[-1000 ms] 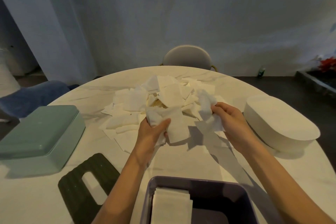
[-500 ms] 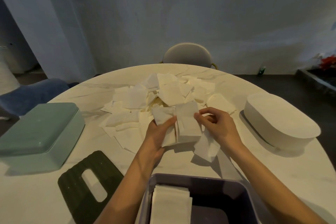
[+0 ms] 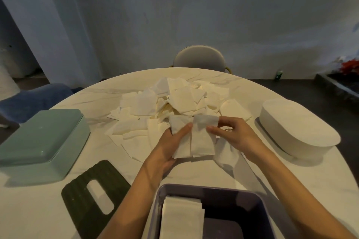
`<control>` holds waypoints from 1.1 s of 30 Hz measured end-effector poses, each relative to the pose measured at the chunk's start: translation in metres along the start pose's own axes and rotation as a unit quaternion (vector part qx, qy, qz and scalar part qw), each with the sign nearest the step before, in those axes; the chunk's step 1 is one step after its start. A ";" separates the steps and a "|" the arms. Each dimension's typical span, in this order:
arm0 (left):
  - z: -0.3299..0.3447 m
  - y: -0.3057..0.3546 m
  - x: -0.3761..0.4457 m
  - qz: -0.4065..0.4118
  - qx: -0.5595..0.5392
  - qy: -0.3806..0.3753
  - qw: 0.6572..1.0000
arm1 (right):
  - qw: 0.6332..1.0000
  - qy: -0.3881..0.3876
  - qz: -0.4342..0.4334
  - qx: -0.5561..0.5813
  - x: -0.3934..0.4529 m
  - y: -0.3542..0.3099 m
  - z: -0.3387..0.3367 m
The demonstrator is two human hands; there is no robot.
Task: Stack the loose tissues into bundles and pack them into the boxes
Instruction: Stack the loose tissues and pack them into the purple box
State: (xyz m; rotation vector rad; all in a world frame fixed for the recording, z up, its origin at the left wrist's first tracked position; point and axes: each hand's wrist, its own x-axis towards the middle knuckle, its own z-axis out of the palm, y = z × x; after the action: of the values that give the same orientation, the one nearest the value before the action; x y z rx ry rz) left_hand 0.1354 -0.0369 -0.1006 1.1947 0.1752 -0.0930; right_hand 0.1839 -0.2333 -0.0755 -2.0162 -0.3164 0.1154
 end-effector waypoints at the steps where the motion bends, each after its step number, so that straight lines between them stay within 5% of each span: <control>1: 0.000 0.003 -0.001 -0.036 -0.027 -0.013 0.999 | 1.000 -0.012 0.000 0.016 -0.002 -0.003 -0.003; 4: -0.003 0.006 -0.002 -0.077 -0.173 -0.061 0.980 | 0.989 -0.106 0.021 0.097 -0.007 -0.013 -0.012; 7: -0.005 0.000 0.004 -0.105 -0.180 -0.080 0.975 | 0.974 -0.165 0.049 0.148 -0.011 -0.019 -0.007; 15: 0.010 -0.003 -0.010 -0.118 -0.059 -0.090 0.987 | 0.995 0.022 -0.034 -0.094 -0.006 -0.004 0.021; 20: 0.000 -0.004 -0.007 -0.116 -0.096 -0.049 0.987 | 0.983 -0.133 0.050 -0.120 -0.001 0.002 -0.002; 24: -0.008 -0.007 0.003 -0.106 -0.126 -0.012 0.986 | 0.963 -0.244 0.016 -0.116 -0.006 0.000 -0.018; 30: -0.005 -0.005 0.004 -0.087 -0.142 -0.027 0.986 | 0.963 -0.265 -0.043 -0.002 -0.011 -0.012 -0.025; 33: 0.005 -0.005 -0.002 -0.168 -0.153 -0.119 0.966 | 0.969 -0.217 -0.119 -0.012 -0.015 -0.019 -0.017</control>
State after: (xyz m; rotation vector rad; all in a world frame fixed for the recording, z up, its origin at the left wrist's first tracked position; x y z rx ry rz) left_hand 0.1331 -0.0431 -0.1029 0.8284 0.1722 -0.4896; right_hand 0.1696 -0.2443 -0.0520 -1.9472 -0.8361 0.4065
